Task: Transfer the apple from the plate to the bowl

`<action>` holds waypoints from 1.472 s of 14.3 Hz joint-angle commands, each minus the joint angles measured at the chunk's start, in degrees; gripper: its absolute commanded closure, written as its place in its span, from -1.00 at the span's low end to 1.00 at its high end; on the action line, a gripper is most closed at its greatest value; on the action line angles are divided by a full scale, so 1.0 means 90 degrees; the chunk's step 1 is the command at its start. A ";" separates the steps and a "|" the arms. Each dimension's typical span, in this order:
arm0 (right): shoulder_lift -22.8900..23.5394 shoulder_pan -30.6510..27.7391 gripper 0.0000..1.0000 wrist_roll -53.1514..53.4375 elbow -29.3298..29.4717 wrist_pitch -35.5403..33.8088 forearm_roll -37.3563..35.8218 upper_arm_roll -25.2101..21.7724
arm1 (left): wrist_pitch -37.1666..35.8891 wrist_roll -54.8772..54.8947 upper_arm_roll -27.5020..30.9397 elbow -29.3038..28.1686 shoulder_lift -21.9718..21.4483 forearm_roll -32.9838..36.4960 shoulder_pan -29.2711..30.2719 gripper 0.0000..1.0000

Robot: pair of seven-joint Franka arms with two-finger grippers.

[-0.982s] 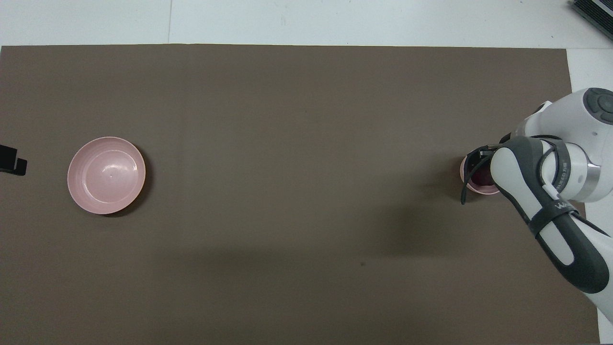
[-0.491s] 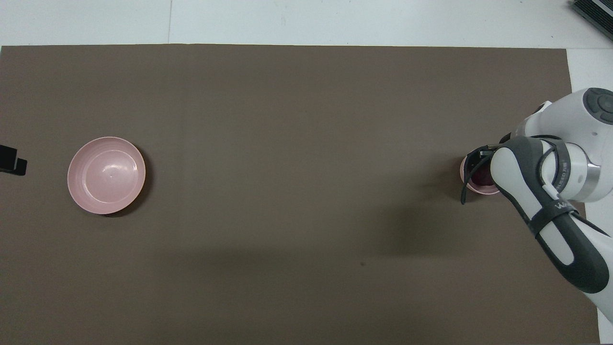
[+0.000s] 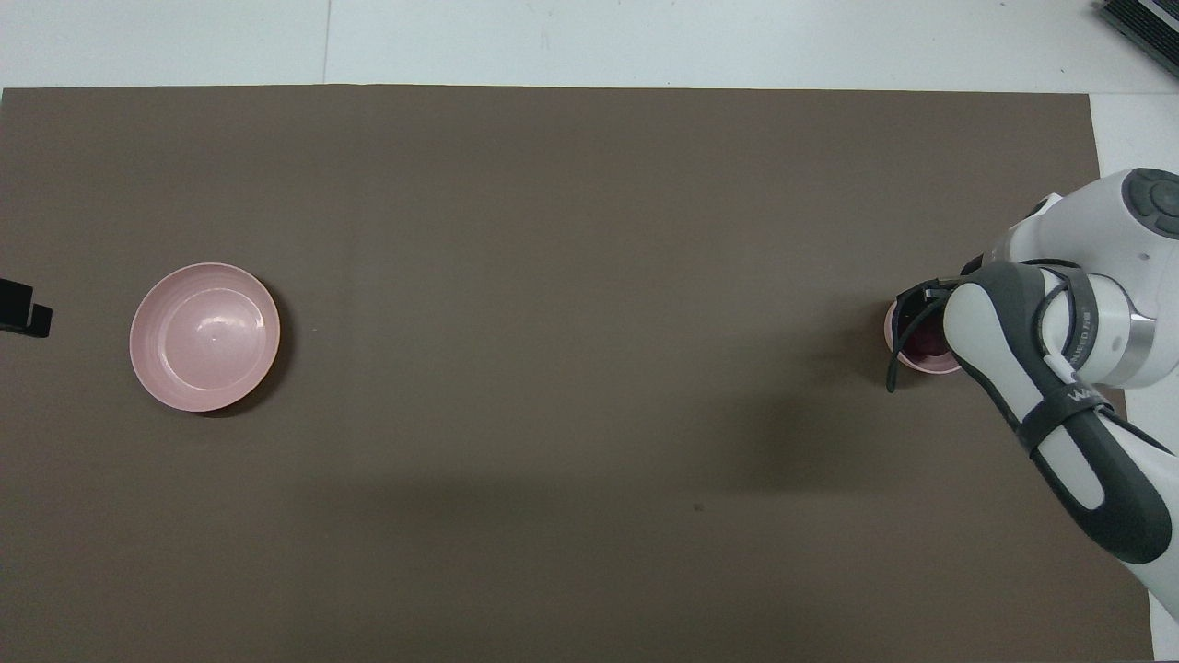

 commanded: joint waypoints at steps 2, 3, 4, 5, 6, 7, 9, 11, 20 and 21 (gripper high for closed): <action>0.0031 -0.0094 -0.97 -0.0037 0.0055 0.0035 -0.0094 0.0068 | 0.0149 0.0002 -0.0022 -0.0243 -0.0176 0.0079 0.0044 -1.00; 0.0031 -0.0104 -1.00 -0.0037 0.0084 0.0006 -0.0084 0.0068 | 0.0140 0.0002 -0.0022 -0.0243 -0.0176 0.0078 0.0044 -1.00; -0.0008 -0.0104 -1.00 -0.0037 0.0104 -0.0024 -0.0084 0.0068 | 0.0139 0.0002 -0.0022 -0.0243 -0.0176 0.0088 0.0044 -1.00; -0.0057 -0.0094 -1.00 -0.0028 0.0172 -0.0063 -0.0084 0.0058 | 0.0139 0.0002 -0.0022 -0.0243 -0.0176 0.0079 0.0044 -1.00; -0.0135 -0.0094 -1.00 -0.0018 0.0172 -0.0063 -0.0084 0.0068 | 0.0139 0.0002 -0.0022 -0.0243 -0.0176 0.0078 0.0044 -1.00; -0.0222 -0.0075 -1.00 -0.0008 0.0182 -0.0073 -0.0084 0.0058 | 0.0149 0.0002 -0.0022 -0.0243 -0.0176 0.0078 0.0044 -1.00; -0.0486 -0.0026 -1.00 0.0011 0.0182 -0.0179 -0.0133 0.0049 | 0.0140 0.0002 -0.0022 -0.0243 -0.0176 0.0078 0.0044 -1.00; -0.0808 0.0052 -1.00 0.0167 0.0182 -0.0423 -0.0162 0.0048 | 0.0139 0.0002 -0.0022 -0.0243 -0.0176 0.0079 0.0044 -1.00; -0.1892 0.0052 -1.00 0.0373 0.1187 -0.2609 -0.0172 0.0048 | 0.0139 0.0002 -0.0022 -0.0243 -0.0176 0.0078 0.0044 -1.00; -0.2009 0.0042 -1.00 0.0373 0.1265 -0.2737 -0.0172 0.0039 | 0.0139 0.0002 -0.0022 -0.0243 -0.0176 0.0078 0.0044 -1.00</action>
